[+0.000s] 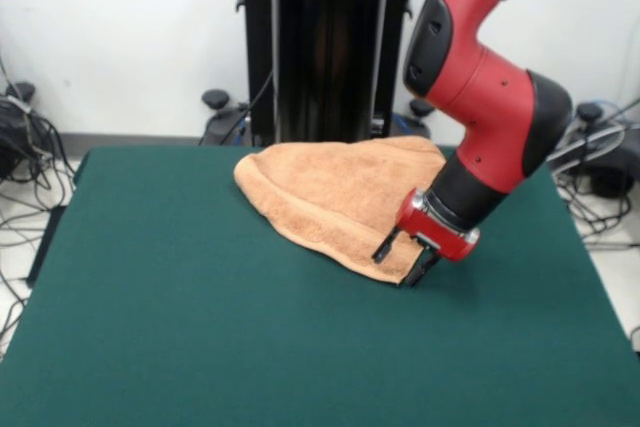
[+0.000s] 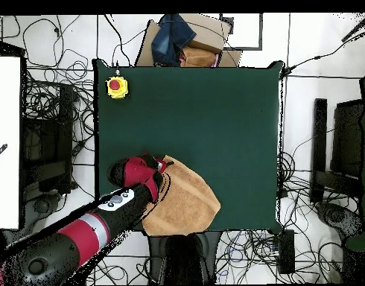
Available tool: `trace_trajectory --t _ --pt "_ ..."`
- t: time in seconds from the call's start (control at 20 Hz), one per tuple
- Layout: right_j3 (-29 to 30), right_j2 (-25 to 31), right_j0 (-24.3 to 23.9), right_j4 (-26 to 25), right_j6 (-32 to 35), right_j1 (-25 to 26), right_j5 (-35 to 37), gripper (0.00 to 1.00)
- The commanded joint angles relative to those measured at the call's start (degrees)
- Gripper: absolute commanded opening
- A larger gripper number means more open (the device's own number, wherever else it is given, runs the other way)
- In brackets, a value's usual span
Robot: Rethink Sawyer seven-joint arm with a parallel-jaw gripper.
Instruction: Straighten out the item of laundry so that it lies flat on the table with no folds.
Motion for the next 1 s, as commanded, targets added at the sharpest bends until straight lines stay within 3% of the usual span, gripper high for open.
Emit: trace_trajectory --t 0.05,1.0 --pt "-3.67 3.58 -0.24 0.92 12.99 1.36 4.29 1.0" --pt "-2.38 4.03 -1.59 -0.66 10.97 -0.19 3.69 1.0"
